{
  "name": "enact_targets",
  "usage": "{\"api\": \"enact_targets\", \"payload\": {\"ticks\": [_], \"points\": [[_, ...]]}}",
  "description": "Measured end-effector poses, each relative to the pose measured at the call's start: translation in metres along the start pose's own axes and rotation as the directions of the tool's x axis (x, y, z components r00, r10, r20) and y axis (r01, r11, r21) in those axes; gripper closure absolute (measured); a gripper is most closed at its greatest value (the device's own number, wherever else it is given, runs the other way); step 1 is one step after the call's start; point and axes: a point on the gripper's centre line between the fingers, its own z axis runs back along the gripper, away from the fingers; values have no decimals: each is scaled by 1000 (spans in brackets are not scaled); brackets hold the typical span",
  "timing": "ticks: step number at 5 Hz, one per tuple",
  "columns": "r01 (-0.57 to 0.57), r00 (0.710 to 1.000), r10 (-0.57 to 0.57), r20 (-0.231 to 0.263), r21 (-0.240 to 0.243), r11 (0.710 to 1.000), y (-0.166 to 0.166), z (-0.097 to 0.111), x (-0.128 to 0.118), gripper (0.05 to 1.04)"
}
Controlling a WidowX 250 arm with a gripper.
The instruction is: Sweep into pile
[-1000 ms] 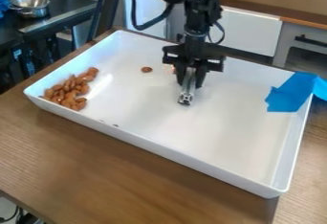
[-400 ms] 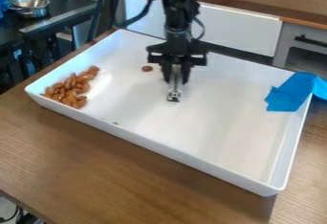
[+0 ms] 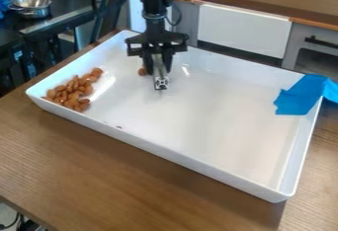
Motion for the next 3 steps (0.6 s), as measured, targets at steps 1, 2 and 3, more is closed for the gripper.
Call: {"api": "enact_targets", "payload": {"ticks": [1, 2, 3], "points": [[-187, 981, 188, -41, 29, 982, 4, -4, 14, 701], [-314, 948, 316, -47, 43, 948, 1, -8, 23, 701], [-363, 929, 367, -49, 75, 929, 5, -17, 21, 701]]}}
